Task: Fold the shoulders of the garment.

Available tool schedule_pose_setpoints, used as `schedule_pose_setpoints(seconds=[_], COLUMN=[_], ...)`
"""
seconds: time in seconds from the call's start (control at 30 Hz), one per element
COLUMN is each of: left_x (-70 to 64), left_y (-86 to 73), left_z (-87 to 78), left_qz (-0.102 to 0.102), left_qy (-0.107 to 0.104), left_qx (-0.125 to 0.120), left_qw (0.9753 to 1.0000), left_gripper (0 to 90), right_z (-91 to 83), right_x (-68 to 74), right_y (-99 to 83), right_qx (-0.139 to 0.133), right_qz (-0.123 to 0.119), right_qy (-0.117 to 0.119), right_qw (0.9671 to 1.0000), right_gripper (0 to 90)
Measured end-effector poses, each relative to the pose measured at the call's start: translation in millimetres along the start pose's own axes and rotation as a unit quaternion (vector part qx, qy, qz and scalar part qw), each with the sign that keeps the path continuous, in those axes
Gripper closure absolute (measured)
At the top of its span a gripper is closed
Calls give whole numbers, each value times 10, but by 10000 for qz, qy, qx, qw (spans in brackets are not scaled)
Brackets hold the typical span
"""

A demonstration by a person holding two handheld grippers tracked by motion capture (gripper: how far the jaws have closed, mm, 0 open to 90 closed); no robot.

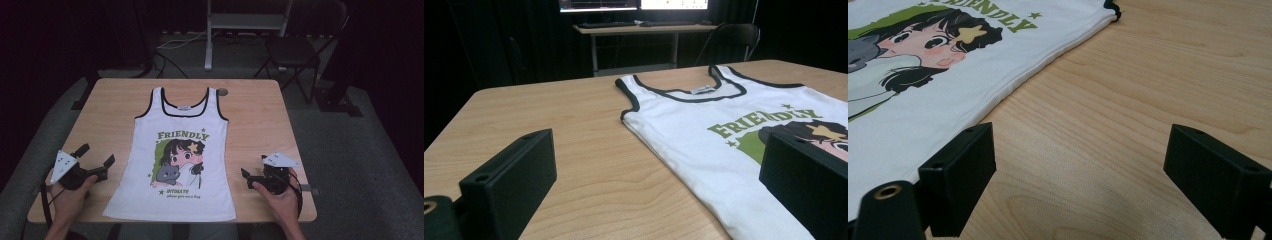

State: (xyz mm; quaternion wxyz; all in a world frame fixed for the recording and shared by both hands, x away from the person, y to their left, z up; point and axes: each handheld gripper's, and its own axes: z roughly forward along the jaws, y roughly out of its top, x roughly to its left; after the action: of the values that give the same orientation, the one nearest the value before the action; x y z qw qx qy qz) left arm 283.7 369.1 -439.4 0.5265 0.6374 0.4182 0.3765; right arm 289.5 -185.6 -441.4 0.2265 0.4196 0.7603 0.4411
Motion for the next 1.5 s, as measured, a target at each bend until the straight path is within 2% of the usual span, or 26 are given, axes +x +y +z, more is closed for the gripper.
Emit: schedule_pose_setpoints(seconds=[0.1, 0.17, 0.23, 0.33, 0.43, 0.5, 0.57, 0.63, 0.73, 0.83, 0.87, 0.93, 1.03, 1.1, 1.17, 1.2, 1.23, 1.27, 1.33, 1.37, 1.5], left_x=[-12, -35, -45, -30, -14, -15, -14, 9, 60, 114, 134, 172, 222, 236, 235, 235, 227, 223, 225, 225, 239], left_y=[6, 21, 45, 180, 410, 550, 669, 759, 828, 846, 844, 829, 797, 773, 751, 751, 741, 731, 698, 698, 647], left_z=[30, 84, 168, 350, 601, 809, 1028, 1269, 1635, 1985, 2091, 2280, 2508, 2628, 2748, 2748, 2821, 2861, 2955, 2955, 3070], left_qz=[-60, 12, -31, -105, -77, 18, 104, 146, 83, 49, -51, -142, -254, -277, -213, -213, -182, -188, -246, -246, -356], left_qy=[6, -1, -148, -213, -287, -390, -512, -532, -496, -458, -470, -392, -299, -285, -243, -243, -267, -254, -213, -213, -130], left_qx=[20, 114, 194, 266, 318, 418, 500, 654, 875, 1153, 1241, 1381, 1580, 1715, 1858, 1858, 1955, 1972, 2076, 2076, 2236], left_qw=[10000, 9999, 9997, 9994, 9991, 9984, 9974, 9963, 9949, 9923, 9911, 9895, 9867, 9844, 9821, 9821, 9802, 9798, 9777, 9777, 9739], left_gripper=[12, 12, 12, 12, 12, 12, 56, 56, 56, 57, 62, 152, 152, 152, 152, 153, 153, 153, 153, 153, 155], right_z=[0, 4, 8, 14, 12, 17, 20, 21, 16, 13, 11, 5, -10, -18, -20, -20, -20, -19, -16, -16, -17], right_x=[2, 12, 21, 39, 44, 41, 40, 42, 39, 33, 33, 33, 26, 15, 5, 4, 3, 3, 5, 5, 37], right_y=[0, 1, 5, 5, 9, 8, 11, 13, 13, 8, 9, 10, 11, 10, 9, 11, 12, 14, 20, 20, 33], right_qx=[-7, 5, 4, 6, 11, 16, 7, -1, -10, -14, -14, -18, -41, -66, -84, -92, -93, -97, -97, -97, -114], right_qz=[-15, -71, -55, -121, -161, -142, -129, -152, -146, -166, -155, -164, -189, -151, -141, -122, -121, -121, -145, -145, -197], right_qy=[-4, 25, 65, 114, 119, 137, 159, 169, 187, 209, 216, 207, 195, 199, 206, 211, 213, 221, 230, 230, 266], right_qw=[10000, 10000, 10000, 9999, 9998, 9998, 9998, 9997, 9997, 9996, 9996, 9996, 9996, 9997, 9997, 9997, 9997, 9996, 9996, 9996, 9994], right_gripper=[128, 128, 128, 128, 128, 128, 128, 128, 128, 128, 128, 128, 128, 128, 128, 128, 128, 128, 128, 128, 128])
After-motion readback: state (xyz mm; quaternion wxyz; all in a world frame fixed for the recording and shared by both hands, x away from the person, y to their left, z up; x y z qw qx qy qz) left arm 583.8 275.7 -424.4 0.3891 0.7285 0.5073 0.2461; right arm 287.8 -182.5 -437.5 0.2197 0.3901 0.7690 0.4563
